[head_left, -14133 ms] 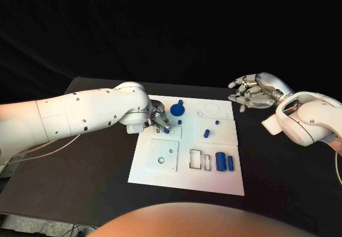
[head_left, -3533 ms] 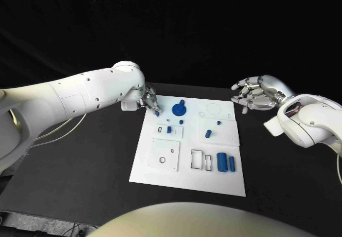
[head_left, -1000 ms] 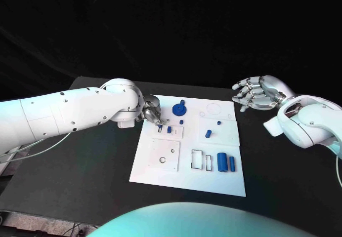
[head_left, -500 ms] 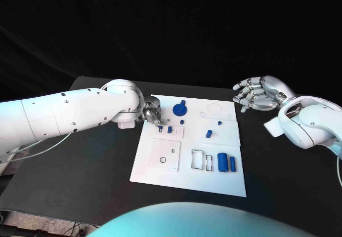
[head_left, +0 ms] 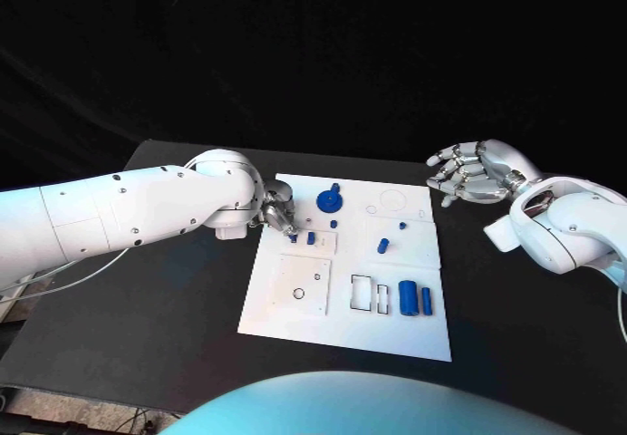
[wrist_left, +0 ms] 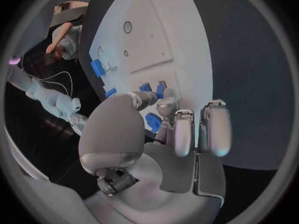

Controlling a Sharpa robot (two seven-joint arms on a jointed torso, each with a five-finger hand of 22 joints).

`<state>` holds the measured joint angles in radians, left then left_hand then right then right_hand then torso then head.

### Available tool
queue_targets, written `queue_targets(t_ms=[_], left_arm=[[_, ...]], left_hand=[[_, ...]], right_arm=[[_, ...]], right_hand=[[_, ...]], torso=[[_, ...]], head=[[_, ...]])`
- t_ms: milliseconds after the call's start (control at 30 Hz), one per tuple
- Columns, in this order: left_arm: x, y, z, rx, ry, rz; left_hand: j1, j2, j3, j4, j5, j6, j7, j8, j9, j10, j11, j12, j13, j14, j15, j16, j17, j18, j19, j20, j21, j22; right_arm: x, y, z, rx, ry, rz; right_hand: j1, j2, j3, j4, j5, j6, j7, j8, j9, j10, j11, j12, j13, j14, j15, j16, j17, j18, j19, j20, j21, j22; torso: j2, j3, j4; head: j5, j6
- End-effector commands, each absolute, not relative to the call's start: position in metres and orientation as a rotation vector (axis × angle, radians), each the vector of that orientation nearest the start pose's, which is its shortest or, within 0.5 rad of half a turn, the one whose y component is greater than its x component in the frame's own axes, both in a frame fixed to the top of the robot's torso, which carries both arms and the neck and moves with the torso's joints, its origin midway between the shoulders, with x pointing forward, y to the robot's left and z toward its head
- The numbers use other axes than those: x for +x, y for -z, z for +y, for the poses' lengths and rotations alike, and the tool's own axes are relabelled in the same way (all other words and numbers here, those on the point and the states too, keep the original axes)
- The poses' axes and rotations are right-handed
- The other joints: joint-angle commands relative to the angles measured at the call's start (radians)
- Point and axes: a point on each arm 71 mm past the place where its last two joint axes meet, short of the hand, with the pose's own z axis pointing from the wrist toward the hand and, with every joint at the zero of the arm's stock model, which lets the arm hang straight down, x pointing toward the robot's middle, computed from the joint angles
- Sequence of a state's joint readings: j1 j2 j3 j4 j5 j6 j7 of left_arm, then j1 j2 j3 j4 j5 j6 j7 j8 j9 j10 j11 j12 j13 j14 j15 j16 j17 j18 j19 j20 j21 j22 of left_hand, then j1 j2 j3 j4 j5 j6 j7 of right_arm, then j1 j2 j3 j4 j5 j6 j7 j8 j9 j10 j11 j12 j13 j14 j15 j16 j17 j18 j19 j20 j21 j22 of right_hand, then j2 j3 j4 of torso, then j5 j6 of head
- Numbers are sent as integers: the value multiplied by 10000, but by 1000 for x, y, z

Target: Assemble the parts on the task board

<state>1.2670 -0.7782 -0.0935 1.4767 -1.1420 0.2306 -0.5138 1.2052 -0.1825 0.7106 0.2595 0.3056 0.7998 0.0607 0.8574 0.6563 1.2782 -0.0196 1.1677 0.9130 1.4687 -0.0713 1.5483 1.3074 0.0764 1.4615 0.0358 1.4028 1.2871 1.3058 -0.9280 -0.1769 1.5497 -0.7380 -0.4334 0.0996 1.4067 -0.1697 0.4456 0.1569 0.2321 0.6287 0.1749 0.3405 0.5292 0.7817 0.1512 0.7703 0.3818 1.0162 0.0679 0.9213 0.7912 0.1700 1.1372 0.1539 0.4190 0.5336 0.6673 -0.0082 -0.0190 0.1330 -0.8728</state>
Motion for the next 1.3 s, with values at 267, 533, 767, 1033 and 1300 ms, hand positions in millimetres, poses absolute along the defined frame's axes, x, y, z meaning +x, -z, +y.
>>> queue_targets(t_ms=[267,533,767,1033,1300], left_arm=[[482,223,199,77,3211,23654],[479,225,198,122,3225,23716],[478,226,199,110,3189,23755],[478,226,199,43,3230,23749],[479,227,199,-270,3243,23809]], left_hand=[[-25,20,1578,-1474,47,31,-45,94,31,79,-1,57,33,934,-65,40,2343,-171,26,-46,67,23],[-54,10,1617,-1478,47,38,-48,113,40,86,-4,61,34,933,-67,38,2340,-171,27,-48,69,27],[-78,2,1649,-1482,47,42,-51,130,48,92,-6,66,39,933,-69,39,2341,-173,29,-50,73,33],[-95,-3,1666,-1481,46,44,-52,139,52,88,-7,57,22,934,-70,40,2343,-173,30,-51,74,36],[-918,-135,1708,-1188,-22,24,-120,272,100,117,-43,49,-13,927,-96,27,2322,-172,23,-66,64,36]], right_arm=[[482,179,-242,4434,-9806,16693],[482,179,-242,4437,-9805,16709],[482,179,-242,4441,-9803,16713],[482,179,-242,4438,-9810,16722],[482,180,-241,4443,-9807,16727]], right_hand=[[-87,37,-32,-42,31,0,572,65,-13,87,-19,-65,-35,57,-7,-41,-21,88,33,25,-34,-20],[-115,35,-45,-30,36,-2,572,70,-16,90,-18,-70,-56,61,-4,-44,-27,88,35,28,-42,-26],[-115,35,-45,-30,36,-2,572,70,-16,90,-18,-70,-56,61,-4,-44,-27,88,35,28,-42,-26],[-115,35,-45,-30,36,-2,572,70,-16,90,-18,-70,-56,61,-4,-44,-27,88,35,28,-42,-26],[-115,35,-45,-30,36,-2,572,70,-16,90,-18,-70,-56,61,-4,-44,-27,88,35,28,-42,-26]], torso=[[-12,3,2],[1,0,-9],[10,-2,-6],[5,-1,-12],[7,3,-7]], head=[[26,2],[41,2],[37,2],[36,2],[23,2]])
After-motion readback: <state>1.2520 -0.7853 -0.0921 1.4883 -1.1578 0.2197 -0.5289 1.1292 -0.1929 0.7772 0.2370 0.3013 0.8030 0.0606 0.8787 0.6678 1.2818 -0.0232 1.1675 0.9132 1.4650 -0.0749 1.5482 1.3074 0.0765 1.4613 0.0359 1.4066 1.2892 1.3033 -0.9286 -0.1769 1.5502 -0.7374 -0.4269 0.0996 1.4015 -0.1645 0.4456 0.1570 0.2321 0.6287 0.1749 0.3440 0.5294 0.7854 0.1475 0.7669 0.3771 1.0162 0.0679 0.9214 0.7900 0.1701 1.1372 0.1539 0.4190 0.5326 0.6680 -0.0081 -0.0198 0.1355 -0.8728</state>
